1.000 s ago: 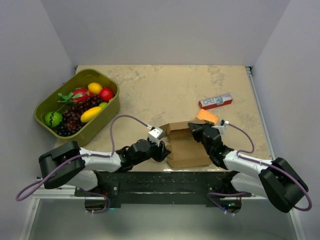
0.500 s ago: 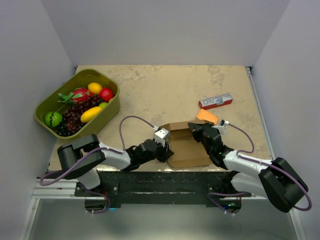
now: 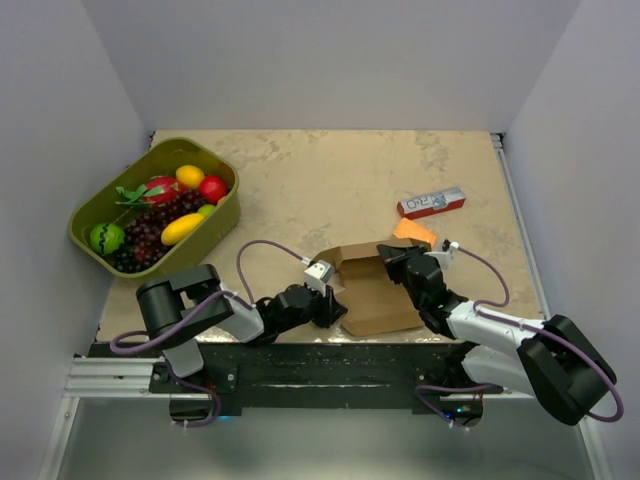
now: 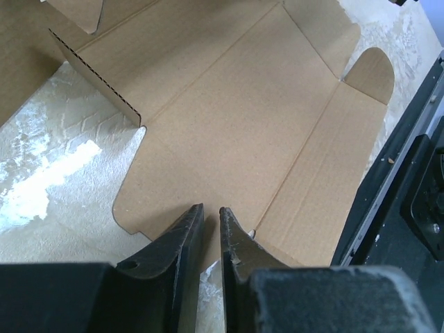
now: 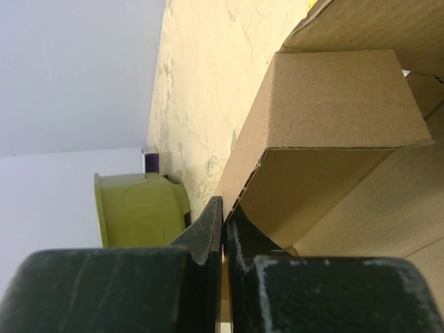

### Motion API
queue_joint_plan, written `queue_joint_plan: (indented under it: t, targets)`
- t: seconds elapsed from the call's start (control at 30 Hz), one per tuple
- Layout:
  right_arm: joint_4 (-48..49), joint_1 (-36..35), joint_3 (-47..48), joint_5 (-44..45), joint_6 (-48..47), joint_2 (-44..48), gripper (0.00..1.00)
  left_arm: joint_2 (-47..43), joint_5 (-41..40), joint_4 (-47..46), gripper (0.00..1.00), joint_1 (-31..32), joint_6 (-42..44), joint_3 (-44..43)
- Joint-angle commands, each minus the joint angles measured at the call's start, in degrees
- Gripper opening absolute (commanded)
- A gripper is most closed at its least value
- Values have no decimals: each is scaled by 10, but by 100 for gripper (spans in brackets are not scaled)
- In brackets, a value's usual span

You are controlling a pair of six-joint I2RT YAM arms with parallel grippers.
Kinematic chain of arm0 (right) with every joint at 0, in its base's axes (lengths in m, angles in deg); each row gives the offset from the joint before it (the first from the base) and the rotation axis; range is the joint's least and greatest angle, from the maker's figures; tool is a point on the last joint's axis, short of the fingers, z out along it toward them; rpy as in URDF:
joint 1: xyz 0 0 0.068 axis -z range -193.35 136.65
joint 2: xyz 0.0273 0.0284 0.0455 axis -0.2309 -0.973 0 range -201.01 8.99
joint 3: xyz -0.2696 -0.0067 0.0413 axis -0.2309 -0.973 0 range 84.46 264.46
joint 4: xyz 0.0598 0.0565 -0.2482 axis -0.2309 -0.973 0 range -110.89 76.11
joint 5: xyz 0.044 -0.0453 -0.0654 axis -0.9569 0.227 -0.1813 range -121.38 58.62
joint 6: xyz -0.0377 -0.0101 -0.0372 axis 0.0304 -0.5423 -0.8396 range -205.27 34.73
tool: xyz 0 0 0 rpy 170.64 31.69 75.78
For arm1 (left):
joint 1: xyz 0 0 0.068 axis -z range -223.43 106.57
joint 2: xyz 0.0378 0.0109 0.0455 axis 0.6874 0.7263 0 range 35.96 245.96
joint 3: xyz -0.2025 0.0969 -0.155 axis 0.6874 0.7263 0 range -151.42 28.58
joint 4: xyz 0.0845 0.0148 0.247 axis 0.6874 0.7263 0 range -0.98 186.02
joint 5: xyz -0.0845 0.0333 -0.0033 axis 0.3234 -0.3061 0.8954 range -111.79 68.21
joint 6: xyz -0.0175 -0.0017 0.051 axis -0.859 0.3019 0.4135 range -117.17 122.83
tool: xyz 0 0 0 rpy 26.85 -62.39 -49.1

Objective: Fold the paper box

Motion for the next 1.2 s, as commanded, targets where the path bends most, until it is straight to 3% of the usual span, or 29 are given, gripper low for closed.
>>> queue_joint_plan:
  t: [0.0,0.1,0.13,0.17,0.27,0.37,0.53,0.67,0.83,0.97,1.17]
  targets:
    - [-39,-3,4,33,-26,4,0,-1,-10,51,21,2,-5,10]
    - [-47,-2,5,37,-27,12,0,-55,-20,75,25,2,15,8]
    - [-48,-3,5,37,-27,15,0,-71,-27,84,29,1,23,6]
    - [-51,-3,4,39,-27,18,0,-89,-32,97,39,2,41,2]
    - [-54,-3,4,40,-26,22,0,-164,-50,163,53,0,77,-19]
    - [-55,-3,4,39,-27,25,0,-234,-55,221,60,-9,105,-30]
    - [-55,-3,5,39,-27,28,0,-347,-65,314,62,-52,122,-18]
    - [-52,-3,3,38,-26,27,0,-394,-48,336,62,-155,106,9]
    - [-49,-3,3,36,-25,22,0,-365,-57,339,61,-197,108,1]
    - [-48,-2,3,35,-26,21,0,-290,-56,314,59,-222,108,-8]
    - [-48,-2,8,35,-27,19,0,-186,7,240,56,-221,128,-36]
